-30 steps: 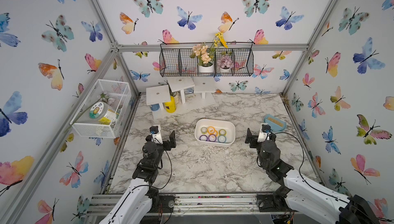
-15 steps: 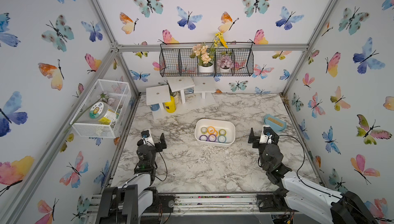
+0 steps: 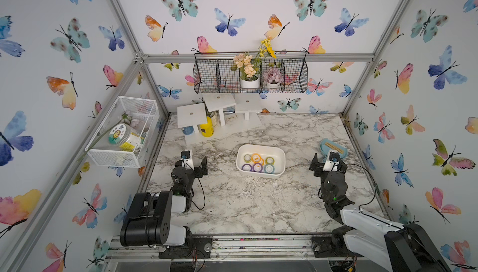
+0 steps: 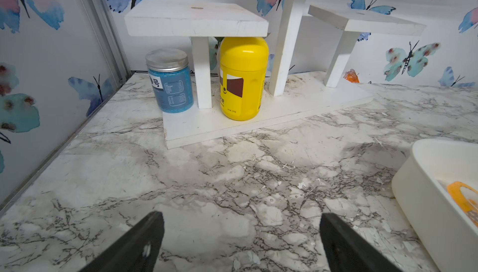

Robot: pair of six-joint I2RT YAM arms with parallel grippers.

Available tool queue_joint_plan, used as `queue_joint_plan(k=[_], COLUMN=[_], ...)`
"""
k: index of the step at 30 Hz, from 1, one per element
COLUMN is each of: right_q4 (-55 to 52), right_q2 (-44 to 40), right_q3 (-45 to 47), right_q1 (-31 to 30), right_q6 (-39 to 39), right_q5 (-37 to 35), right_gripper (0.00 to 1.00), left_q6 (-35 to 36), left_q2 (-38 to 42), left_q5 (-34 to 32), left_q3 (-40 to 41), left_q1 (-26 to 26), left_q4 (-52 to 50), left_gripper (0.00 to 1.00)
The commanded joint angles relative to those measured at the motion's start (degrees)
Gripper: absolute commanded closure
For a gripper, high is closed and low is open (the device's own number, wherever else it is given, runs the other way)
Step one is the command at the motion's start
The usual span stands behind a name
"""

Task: Put the transparent tape into the storage box
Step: Reset both arms

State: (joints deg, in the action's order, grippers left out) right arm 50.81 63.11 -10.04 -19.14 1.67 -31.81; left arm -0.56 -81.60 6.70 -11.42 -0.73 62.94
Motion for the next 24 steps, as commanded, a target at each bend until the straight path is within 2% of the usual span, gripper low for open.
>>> queue_joint_plan(k=[1,10,12,15,17,18,19,20,21,23,24], right_q4=[2.3,18.1,25.8,16.7,21.2,27.2,26.8,19.0,17.6,26.1,24.2], right_q2=[4.3,22.0,26.5,23.4,27.4,30.2,29.5,27.1,26.5,29.4,28.8], right_q3=[-1.6,-2.0,-1.7,-3.2,-3.0,-2.5,-2.3,-3.6,-3.9,-2.4,-2.7], right_q1=[2.7,7.6,8.3,9.0,9.8,10.2,10.5,10.5,10.8,10.8,10.8], right_q6=[0.4,-1.0,-2.6,-0.1,-0.6,-1.7,-1.6,-0.7,0.4,-1.4,-1.3], right_q5=[3.7,8.5,10.6,11.6,13.6,14.5,15.1,15.0,15.4,15.5,15.3], right_gripper=[0.01,0.01,0.01,0.01,0.01,0.01,0.01,0.01,0.01,0.01,0.01], left_q6=[1.0,0.9,0.9,1.0,1.0,1.0,1.0,1.0,1.0,1.0,1.0], left_q2=[1.2,1.0,1.0,1.0,1.1,1.0,1.0,1.1,1.0,1.0,1.0], left_q5=[-1.4,-1.3,-1.3,-1.3,-1.4,-1.3,-1.4,-1.4,-1.4,-1.4,-1.4], left_q3=[-0.4,-0.3,-0.4,-0.4,-0.3,-0.3,-0.3,-0.3,-0.4,-0.4,-0.4], left_q1=[0.1,0.1,0.1,0.1,0.1,0.1,0.1,0.1,0.1,0.1,0.1], left_q4=[-1.2,-1.1,-1.0,-1.0,-1.0,-1.0,-1.0,-1.0,-1.0,-1.0,-1.1], left_gripper=[0.01,0.01,0.01,0.01,0.01,0.01,0.01,0.01,0.01,0.01,0.01])
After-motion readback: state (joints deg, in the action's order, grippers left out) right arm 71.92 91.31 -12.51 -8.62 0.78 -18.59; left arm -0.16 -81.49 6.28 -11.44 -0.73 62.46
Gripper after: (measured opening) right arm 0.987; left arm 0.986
